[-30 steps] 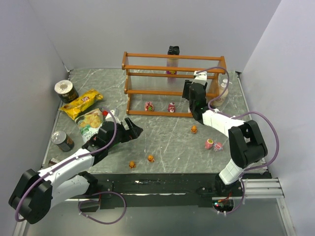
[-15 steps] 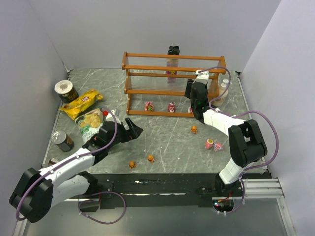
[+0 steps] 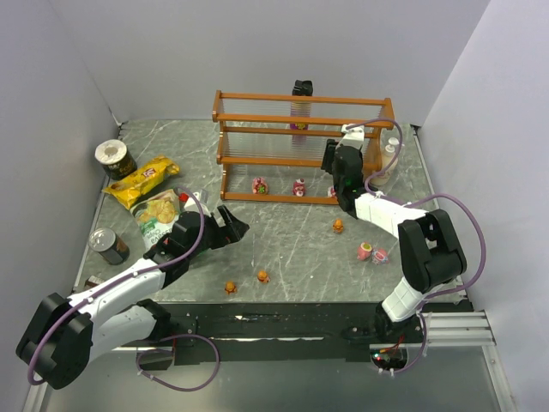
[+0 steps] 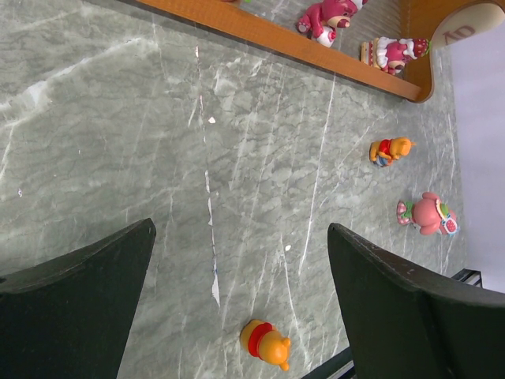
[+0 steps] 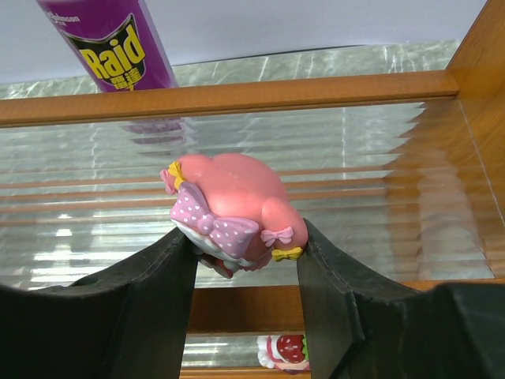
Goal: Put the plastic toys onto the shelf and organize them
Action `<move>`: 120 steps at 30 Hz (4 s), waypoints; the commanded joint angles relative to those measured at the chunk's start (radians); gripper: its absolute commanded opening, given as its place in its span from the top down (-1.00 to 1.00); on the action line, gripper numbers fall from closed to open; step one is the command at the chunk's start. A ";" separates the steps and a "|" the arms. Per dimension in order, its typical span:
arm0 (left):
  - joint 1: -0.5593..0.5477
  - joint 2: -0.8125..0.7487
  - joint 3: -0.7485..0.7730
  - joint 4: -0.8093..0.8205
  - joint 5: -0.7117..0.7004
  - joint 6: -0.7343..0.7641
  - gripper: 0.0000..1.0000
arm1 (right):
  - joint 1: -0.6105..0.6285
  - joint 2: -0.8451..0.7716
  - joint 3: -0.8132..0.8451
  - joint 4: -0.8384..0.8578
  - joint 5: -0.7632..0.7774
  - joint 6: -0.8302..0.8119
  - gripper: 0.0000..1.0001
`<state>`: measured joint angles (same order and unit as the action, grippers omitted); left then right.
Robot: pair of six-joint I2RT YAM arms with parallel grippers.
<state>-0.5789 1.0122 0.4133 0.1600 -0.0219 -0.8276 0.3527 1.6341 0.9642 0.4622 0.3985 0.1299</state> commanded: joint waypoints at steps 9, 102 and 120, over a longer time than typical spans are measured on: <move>0.005 -0.023 0.007 0.033 0.014 0.015 -0.93 | 0.064 0.015 -0.004 -0.028 0.114 -0.067 -0.18; 0.031 -0.001 0.009 0.033 0.014 0.021 -0.93 | -0.031 -0.166 0.114 -0.304 -0.020 0.145 1.00; 0.033 -0.092 -0.016 0.012 0.010 0.033 -0.93 | 0.088 -0.511 -0.192 -0.458 -0.109 0.252 -0.31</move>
<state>-0.5529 0.9554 0.4122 0.1520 -0.0219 -0.8227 0.4160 1.1599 0.8318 0.0635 0.2142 0.3275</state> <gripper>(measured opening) 0.966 0.605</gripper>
